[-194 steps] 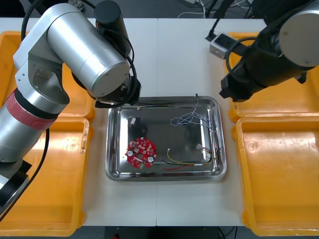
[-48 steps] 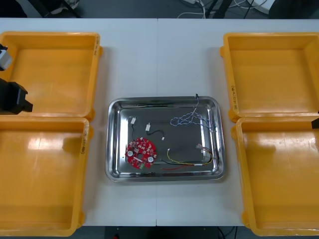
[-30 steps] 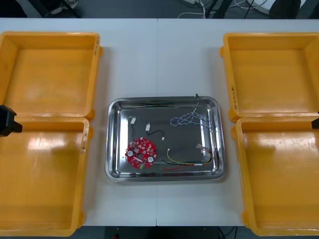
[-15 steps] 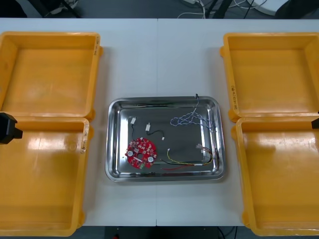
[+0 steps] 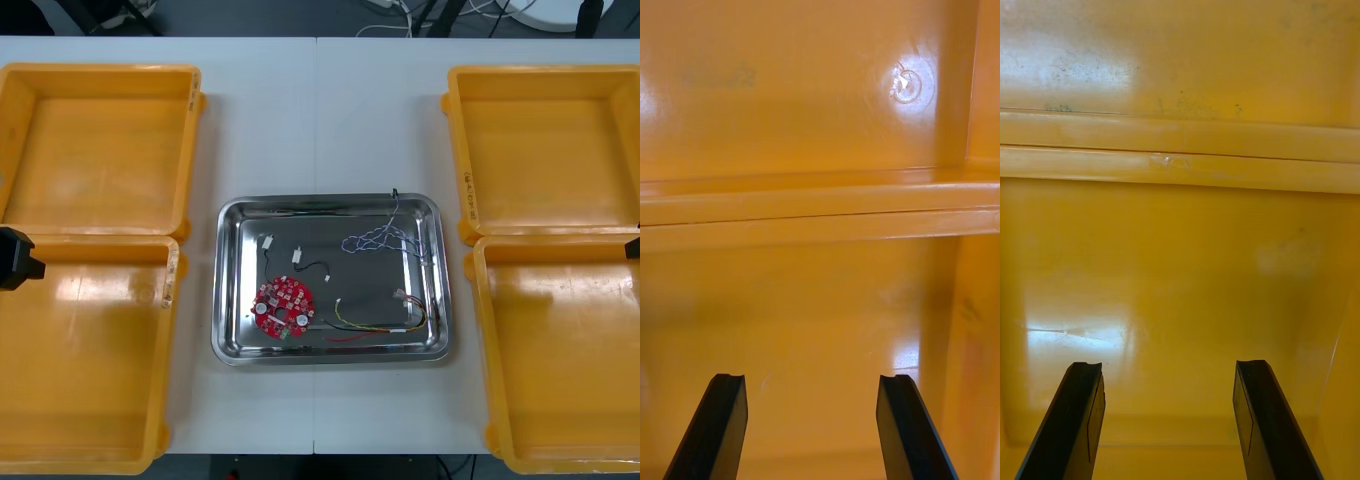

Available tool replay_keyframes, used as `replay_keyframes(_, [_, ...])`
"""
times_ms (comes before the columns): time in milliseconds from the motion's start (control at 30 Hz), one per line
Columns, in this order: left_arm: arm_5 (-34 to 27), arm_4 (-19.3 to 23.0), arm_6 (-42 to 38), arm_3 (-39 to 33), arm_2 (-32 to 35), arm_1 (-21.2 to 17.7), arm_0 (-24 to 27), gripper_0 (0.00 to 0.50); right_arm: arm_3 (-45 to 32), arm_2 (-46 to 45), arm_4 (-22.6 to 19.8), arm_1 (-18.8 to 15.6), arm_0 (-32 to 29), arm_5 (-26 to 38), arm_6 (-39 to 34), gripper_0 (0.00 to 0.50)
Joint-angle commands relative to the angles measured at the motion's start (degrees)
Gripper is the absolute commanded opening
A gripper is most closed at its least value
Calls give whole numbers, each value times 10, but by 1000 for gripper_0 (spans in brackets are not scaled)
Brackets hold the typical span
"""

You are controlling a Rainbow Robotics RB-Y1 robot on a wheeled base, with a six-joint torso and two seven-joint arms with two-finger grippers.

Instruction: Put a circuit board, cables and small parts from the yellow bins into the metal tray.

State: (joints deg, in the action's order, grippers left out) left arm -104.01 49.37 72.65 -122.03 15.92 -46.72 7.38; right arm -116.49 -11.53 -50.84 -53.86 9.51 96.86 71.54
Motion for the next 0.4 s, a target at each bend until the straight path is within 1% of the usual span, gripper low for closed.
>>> replay_keyframes(33, [6,-5,66,-18,22,-28,-9,500,-15,-20,-4,-25,-5,3,-25,500])
replay_keyframes(400, [6,-4,70,-19,22,-28,-7,500,-15,-20,-4,-25,-5,3,-25,500])
